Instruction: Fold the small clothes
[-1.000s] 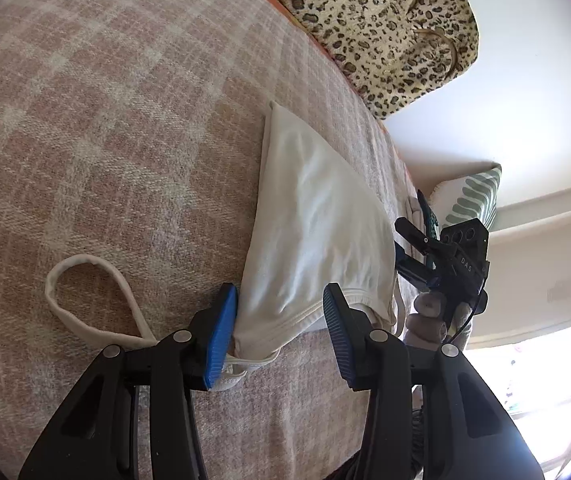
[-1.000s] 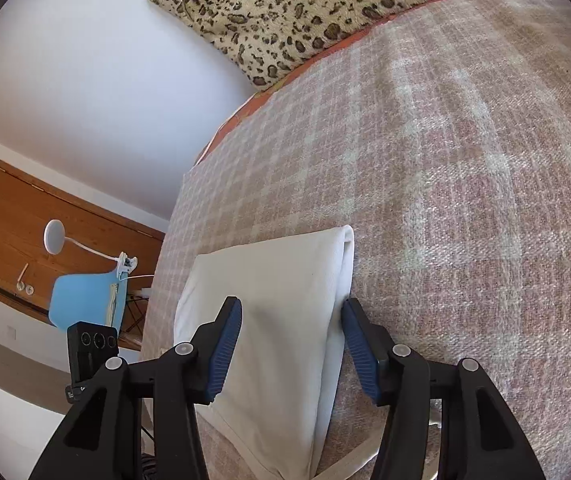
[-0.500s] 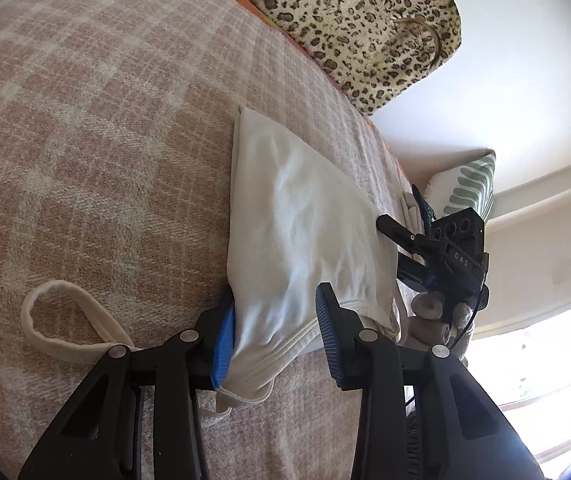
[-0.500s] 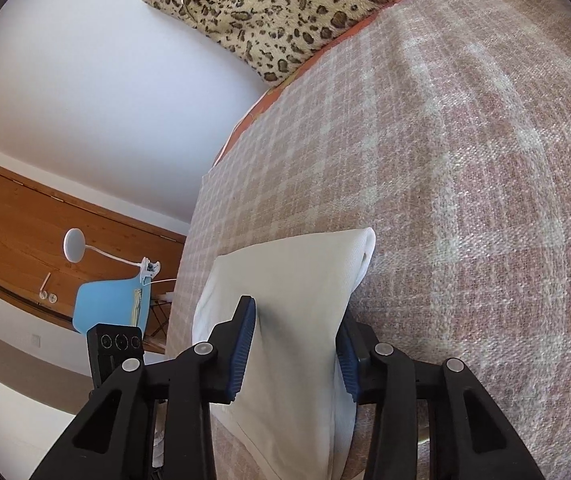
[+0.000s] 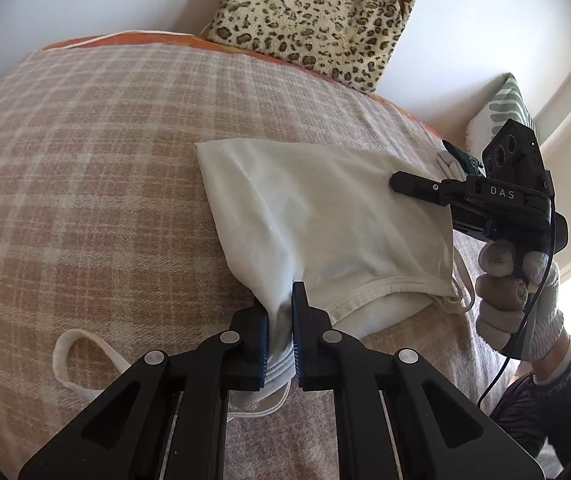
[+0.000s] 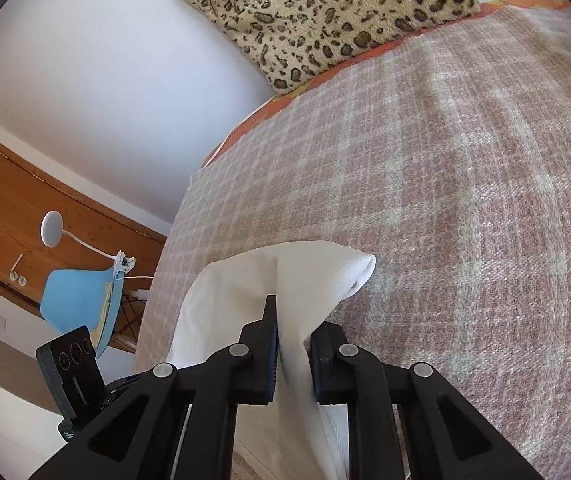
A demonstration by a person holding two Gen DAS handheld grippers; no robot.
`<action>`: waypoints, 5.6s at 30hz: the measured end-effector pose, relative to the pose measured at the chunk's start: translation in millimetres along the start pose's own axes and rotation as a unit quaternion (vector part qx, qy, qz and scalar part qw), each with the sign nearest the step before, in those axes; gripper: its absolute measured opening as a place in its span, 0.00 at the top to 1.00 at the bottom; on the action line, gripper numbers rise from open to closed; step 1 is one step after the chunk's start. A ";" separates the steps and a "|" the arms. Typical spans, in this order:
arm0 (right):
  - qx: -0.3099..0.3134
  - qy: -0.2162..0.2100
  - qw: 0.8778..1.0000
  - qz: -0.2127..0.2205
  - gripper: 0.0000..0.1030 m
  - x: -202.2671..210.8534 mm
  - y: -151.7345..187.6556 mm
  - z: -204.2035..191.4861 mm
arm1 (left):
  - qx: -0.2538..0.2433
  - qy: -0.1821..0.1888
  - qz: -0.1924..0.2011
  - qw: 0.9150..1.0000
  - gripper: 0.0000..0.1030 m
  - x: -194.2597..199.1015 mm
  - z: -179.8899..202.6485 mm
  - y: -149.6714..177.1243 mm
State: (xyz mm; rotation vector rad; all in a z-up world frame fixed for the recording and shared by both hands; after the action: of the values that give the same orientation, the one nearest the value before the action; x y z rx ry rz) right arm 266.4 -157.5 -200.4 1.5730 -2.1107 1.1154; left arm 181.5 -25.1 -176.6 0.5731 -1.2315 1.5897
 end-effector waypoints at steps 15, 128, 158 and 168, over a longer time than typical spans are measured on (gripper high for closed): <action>0.045 0.024 0.999 0.019 0.90 13.4 -4.6 -21.7 | -0.028 -0.009 0.019 0.999 0.93 10.2 18.6 -1.1; 0.006 0.316 0.932 0.178 0.67 342.0 -108.9 292.4 | -0.169 0.095 0.001 0.981 0.85 -175.0 361.2 -87.5; 0.036 0.343 0.907 0.241 0.17 381.8 -18.9 179.2 | -0.216 0.073 0.090 0.969 0.28 -33.9 357.6 -52.9; 0.036 0.341 0.904 0.257 0.01 375.8 4.8 141.8 | -0.218 0.060 0.114 0.967 0.23 -0.3 344.0 -40.9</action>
State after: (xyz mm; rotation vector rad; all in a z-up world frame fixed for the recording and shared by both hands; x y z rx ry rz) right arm 154.6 -517.2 -60.7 0.4831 -2.0020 1.6199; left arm 149.9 -338.6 -32.4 0.0546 -1.5365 1.4473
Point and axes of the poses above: each gripper's, at about its wrist camera, not at the fingertips, and x roughly against the way its jaws point, z to its right, y to its underside, the point moved 10 cm from there along -x, roughly the way its jaws point, and after that the axes turned 5 degrees about -z, right-handed, at the moved point
